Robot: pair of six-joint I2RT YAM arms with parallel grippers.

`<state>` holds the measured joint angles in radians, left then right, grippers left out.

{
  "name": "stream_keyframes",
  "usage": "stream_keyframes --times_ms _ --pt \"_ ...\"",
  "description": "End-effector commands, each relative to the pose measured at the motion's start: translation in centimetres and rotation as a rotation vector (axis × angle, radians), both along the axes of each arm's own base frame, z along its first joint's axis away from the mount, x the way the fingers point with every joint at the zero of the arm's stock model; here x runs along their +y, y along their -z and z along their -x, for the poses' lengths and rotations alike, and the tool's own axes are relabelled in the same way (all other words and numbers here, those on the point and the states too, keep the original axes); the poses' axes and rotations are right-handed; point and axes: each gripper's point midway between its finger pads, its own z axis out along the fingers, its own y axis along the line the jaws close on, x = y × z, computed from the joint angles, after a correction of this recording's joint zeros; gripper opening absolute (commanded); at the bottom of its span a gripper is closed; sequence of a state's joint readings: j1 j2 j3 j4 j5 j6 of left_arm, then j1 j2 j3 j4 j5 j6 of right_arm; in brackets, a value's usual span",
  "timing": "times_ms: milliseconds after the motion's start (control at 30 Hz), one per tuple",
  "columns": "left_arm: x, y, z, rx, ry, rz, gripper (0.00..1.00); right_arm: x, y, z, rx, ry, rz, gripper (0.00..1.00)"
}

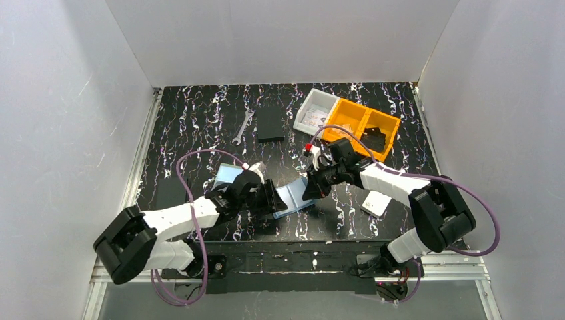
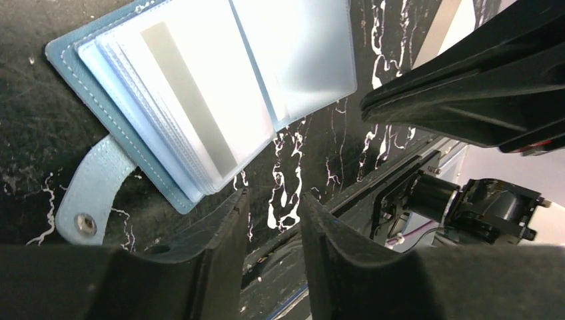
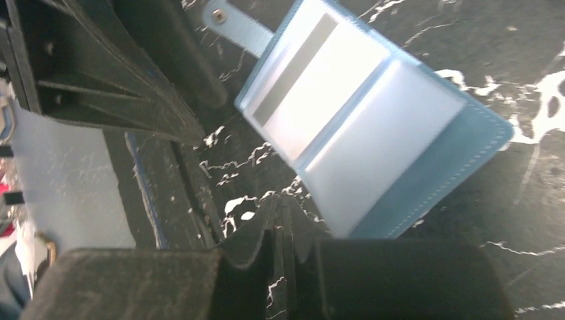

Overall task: Take the credit cards out of the card holder
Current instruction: Remove the credit card from the card holder.

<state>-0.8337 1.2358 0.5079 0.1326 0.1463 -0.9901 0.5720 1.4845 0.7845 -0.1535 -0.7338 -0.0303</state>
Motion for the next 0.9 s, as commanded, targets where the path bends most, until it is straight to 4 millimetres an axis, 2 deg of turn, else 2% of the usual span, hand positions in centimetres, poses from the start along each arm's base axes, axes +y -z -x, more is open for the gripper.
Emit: stream_keyframes --times_ms 0,167,267,367,533,867 --pt "-1.1 -0.4 -1.1 0.024 -0.03 0.01 0.29 1.4 -0.9 -2.6 -0.06 0.088 -0.034 0.13" --pt "-0.5 0.7 -1.0 0.063 -0.057 -0.044 0.28 1.5 0.4 -2.9 -0.045 0.1 0.002 0.13" --pt "0.6 0.9 -1.3 0.063 -0.079 -0.132 0.31 1.4 1.0 -3.0 -0.044 0.11 0.021 0.13" --pt "0.9 0.8 -1.6 0.054 -0.091 -0.155 0.34 1.4 1.5 -3.2 -0.04 0.115 0.036 0.13" --pt "0.7 1.1 -1.9 0.068 -0.093 -0.174 0.37 1.4 2.4 -3.3 -0.032 0.122 0.069 0.13" --pt "0.1 1.7 -2.2 0.083 -0.078 -0.186 0.43 1.4 2.9 -3.1 -0.028 0.119 0.081 0.13"
